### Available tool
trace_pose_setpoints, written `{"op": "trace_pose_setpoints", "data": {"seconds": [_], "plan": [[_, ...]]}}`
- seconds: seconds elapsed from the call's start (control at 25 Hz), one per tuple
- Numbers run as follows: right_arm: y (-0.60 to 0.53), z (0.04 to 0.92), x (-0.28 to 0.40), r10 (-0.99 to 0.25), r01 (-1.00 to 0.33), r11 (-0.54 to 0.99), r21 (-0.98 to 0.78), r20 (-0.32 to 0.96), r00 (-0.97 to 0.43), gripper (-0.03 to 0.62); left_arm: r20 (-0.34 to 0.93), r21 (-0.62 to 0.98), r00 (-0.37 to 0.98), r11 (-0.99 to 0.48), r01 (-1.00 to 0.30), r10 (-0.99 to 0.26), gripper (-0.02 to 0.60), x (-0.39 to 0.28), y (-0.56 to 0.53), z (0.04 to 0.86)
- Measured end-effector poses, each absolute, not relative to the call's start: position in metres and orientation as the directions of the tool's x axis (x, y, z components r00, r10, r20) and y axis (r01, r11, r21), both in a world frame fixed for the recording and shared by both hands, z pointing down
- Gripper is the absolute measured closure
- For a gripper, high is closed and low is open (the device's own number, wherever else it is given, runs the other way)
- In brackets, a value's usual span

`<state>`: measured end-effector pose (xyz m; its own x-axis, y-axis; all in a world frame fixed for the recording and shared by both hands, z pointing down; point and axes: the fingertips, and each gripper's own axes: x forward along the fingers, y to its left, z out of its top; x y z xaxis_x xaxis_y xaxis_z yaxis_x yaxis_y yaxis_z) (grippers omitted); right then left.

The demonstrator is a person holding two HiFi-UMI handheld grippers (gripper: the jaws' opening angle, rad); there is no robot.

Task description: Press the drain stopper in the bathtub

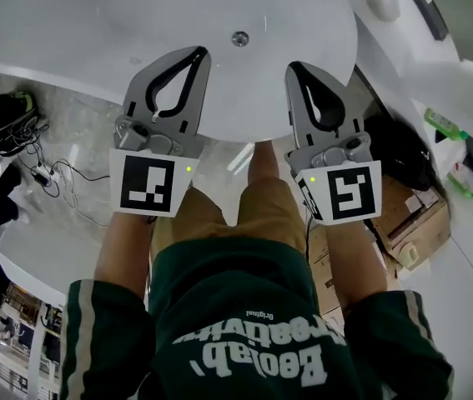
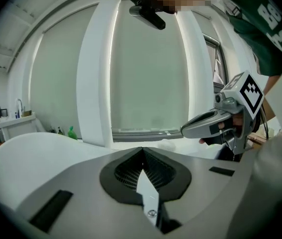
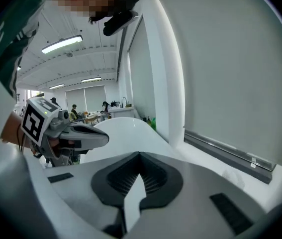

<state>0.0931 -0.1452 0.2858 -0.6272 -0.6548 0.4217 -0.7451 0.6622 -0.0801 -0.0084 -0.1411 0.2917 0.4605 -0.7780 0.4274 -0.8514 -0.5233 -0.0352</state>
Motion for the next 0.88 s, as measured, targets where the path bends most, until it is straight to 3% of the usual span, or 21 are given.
{"op": "trace_pose_setpoints", "data": {"seconds": [0.88], "plan": [[-0.162,0.595,0.073,-0.464,-0.670,0.730,-0.133,0.624,-0.629,0.585,0.428,0.038,0.506,-0.544,-0.838,-0.749,0.574,0.002,-0.183,0.539]]}}
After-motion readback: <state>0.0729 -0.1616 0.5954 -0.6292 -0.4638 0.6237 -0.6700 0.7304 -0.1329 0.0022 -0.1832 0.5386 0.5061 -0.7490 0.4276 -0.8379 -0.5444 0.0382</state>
